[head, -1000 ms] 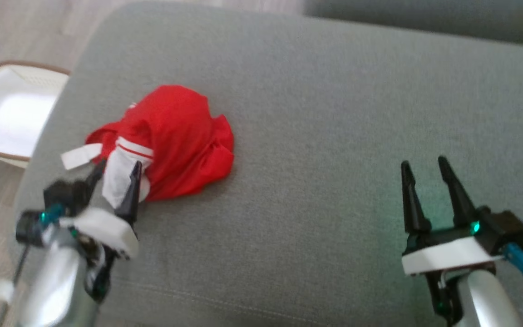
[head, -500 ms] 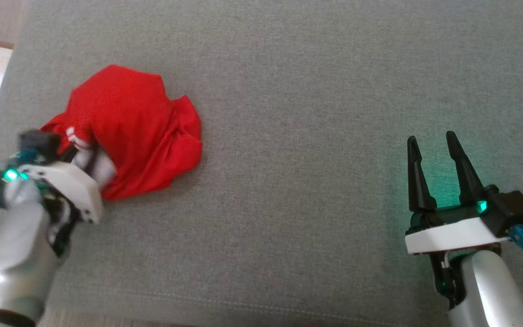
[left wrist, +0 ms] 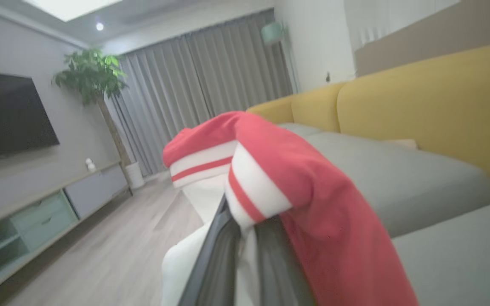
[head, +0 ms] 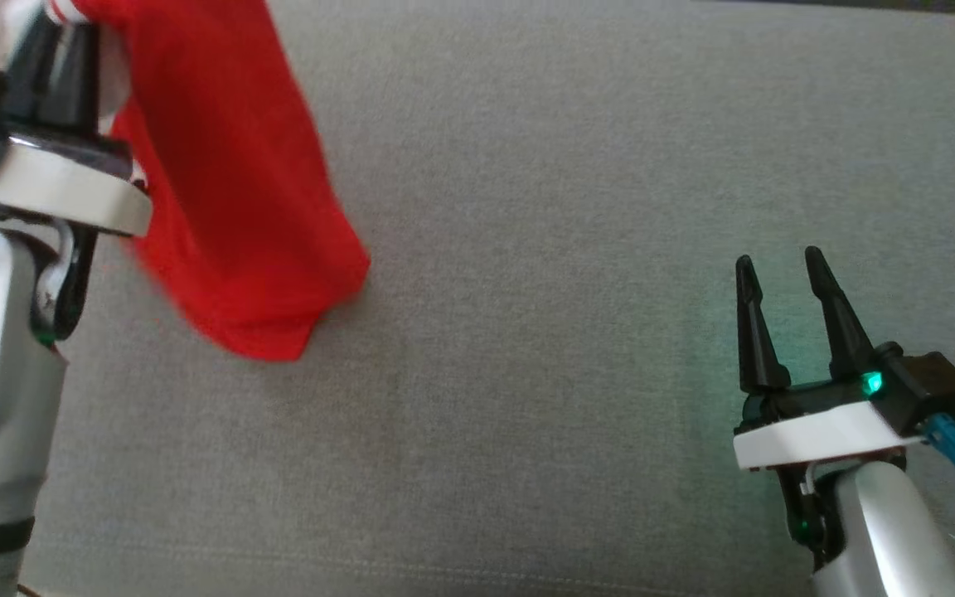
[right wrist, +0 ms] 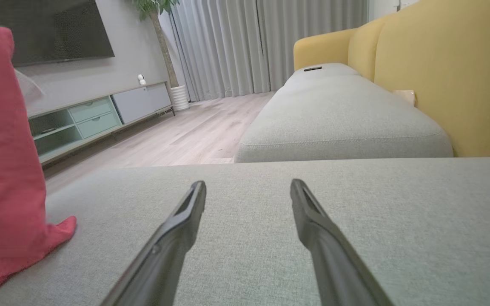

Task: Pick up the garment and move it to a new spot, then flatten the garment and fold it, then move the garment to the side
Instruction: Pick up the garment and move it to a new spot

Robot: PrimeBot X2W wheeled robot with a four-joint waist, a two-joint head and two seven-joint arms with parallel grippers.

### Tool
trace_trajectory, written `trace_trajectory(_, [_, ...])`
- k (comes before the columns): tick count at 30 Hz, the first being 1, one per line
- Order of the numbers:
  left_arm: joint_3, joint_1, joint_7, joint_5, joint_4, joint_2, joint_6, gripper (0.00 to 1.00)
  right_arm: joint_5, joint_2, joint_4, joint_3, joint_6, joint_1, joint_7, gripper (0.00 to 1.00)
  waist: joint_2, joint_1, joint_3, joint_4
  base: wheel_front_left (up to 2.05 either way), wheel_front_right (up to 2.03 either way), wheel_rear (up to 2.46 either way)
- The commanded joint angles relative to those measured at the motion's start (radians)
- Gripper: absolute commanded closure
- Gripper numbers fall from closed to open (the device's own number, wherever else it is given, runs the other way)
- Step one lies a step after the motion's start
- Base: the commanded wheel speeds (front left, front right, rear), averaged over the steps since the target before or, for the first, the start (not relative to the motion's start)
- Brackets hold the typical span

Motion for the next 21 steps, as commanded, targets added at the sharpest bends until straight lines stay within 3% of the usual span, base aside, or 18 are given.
trace_trajectory(1, [0.056,-0.015,-0.007,0.012,-0.061,0.049,0.006,1.00,0.009,-0.003,-0.024,0.028,-0.001,-0.009,-0.011,0.00,0.0000,0.0000,-0.020,-0.014,0.00,0.00,0.00])
trace_trajectory(6, [0.098,0.014,-0.007,0.026,-0.174,0.015,0.004,1.00,0.029,-0.003,-0.020,0.032,-0.001,0.002,-0.011,0.00,0.0000,0.0000,-0.060,-0.046,0.00,0.00,0.00])
trace_trajectory(13, [0.064,0.013,-0.007,0.037,-0.212,-0.025,-0.026,1.00,0.060,-0.003,-0.025,0.039,-0.001,0.006,-0.011,0.00,0.0000,0.0000,-0.085,-0.108,0.00,0.00,0.00])
trace_trajectory(21, [-0.069,-0.121,-0.006,0.041,-0.155,-0.118,-0.067,1.00,0.109,-0.003,-0.045,0.078,-0.001,-0.031,-0.011,0.00,0.0000,0.0000,-0.068,-0.267,0.00,0.00,0.00])
